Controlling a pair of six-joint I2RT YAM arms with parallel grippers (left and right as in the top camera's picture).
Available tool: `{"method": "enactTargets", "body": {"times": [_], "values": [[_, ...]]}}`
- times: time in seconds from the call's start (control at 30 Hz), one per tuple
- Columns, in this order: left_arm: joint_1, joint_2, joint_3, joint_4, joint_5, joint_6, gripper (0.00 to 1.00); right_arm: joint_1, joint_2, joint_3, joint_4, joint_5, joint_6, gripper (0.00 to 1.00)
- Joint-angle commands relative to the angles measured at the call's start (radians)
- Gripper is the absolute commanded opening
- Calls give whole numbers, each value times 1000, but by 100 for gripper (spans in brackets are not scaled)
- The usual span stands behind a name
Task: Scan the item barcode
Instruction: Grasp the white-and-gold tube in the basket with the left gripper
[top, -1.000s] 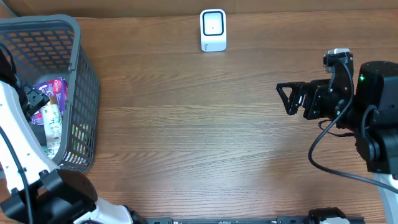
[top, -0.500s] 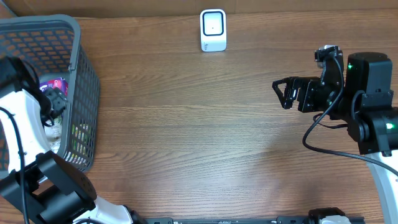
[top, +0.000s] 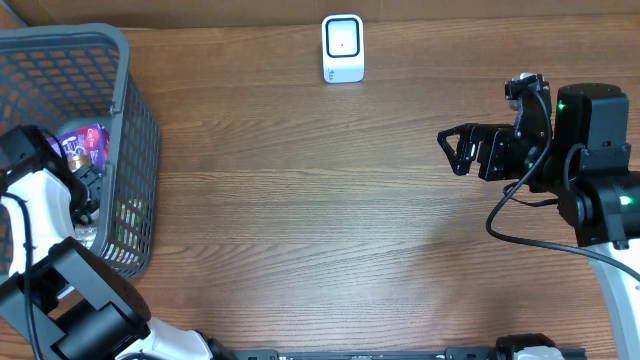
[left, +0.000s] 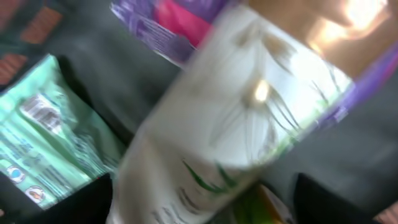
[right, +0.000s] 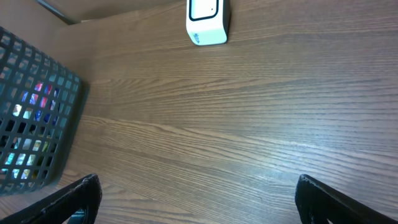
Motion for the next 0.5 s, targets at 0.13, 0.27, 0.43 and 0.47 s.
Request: {"method": "enactTargets", "body": {"times": [0.13, 0.27, 0.43, 0.47], "values": [[22, 3, -63, 93, -21, 37, 97, 6, -2, 24, 5, -5, -4, 100], [22, 3, -81, 112, -19, 42, 85, 6, -2, 24, 5, -5, -4, 100], [22, 3, -81, 105, -19, 41, 65, 6, -2, 24, 6, -5, -4, 100], [22, 3, -81, 105, -19, 41, 62, 6, -2, 24, 6, -5, -4, 100]]}}
